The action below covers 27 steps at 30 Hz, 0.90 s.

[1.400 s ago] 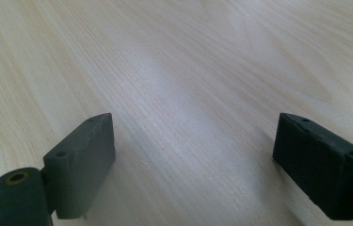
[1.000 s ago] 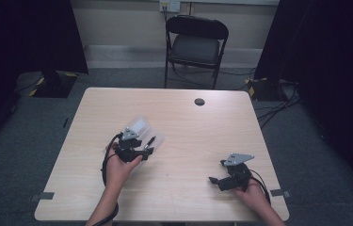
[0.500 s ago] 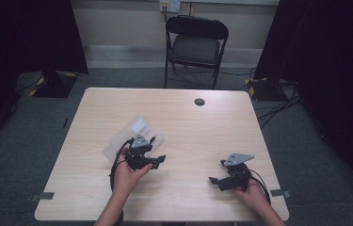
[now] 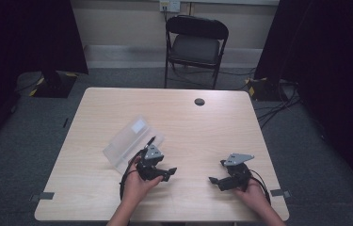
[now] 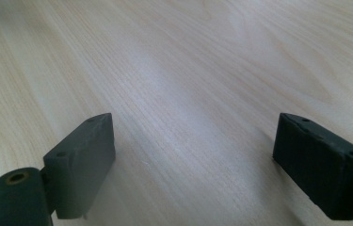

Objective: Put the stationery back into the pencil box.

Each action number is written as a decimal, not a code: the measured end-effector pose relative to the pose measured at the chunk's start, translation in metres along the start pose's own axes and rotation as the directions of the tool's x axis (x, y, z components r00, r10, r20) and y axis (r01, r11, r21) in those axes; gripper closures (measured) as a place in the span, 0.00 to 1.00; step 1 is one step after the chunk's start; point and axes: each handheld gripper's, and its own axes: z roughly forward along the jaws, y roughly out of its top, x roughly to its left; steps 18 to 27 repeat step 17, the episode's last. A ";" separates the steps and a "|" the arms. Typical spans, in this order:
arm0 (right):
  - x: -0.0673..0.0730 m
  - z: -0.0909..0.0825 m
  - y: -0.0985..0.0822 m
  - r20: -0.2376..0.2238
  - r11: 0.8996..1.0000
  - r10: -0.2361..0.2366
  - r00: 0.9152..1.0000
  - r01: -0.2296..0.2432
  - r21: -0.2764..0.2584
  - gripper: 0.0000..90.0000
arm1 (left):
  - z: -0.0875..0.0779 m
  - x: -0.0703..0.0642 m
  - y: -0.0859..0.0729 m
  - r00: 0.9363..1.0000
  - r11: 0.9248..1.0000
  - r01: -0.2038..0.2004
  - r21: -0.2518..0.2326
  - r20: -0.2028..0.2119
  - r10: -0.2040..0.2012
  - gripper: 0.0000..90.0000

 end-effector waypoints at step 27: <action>0.000 0.000 0.000 0.000 1.000 0.000 1.000 0.000 0.000 0.14 | 0.015 -0.026 -0.012 0.993 0.990 -0.113 0.085 0.000 0.114 0.27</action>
